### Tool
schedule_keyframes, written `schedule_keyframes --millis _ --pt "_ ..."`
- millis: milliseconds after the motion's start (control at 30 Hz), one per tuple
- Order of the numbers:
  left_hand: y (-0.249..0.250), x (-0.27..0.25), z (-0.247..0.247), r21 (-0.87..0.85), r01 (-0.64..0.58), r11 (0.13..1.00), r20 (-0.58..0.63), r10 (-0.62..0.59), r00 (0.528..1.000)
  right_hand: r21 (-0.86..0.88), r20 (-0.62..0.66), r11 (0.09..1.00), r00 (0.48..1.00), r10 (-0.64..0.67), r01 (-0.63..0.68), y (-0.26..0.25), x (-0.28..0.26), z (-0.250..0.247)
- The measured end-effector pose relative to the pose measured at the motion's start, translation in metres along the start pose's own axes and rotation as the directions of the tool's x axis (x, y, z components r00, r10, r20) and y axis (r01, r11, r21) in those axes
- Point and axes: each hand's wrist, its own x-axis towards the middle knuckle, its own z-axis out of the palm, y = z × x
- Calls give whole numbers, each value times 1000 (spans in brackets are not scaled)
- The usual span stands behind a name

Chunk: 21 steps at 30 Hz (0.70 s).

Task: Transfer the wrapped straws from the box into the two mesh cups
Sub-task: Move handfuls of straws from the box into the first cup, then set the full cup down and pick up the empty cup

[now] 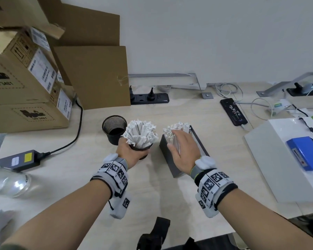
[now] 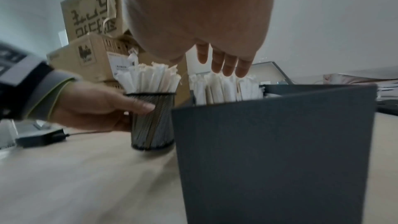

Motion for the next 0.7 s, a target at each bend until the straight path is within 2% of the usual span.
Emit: schedule_keyframes --millis 167,300,533,700 --pt "12 23 13 93 37 995 -55 -32 998 -115 132 992 989 59 -44 19 -15 18" --pt "13 37 21 57 36 998 -1 -36 999 -131 127 987 985 114 -97 19 -18 22" --pt "-1 35 12 198 66 978 35 -74 997 -151 114 981 984 137 -119 19 -17 24" --pt "-18 24 -18 300 239 924 16 -255 967 -168 122 980 984 127 -106 15 -16 23"
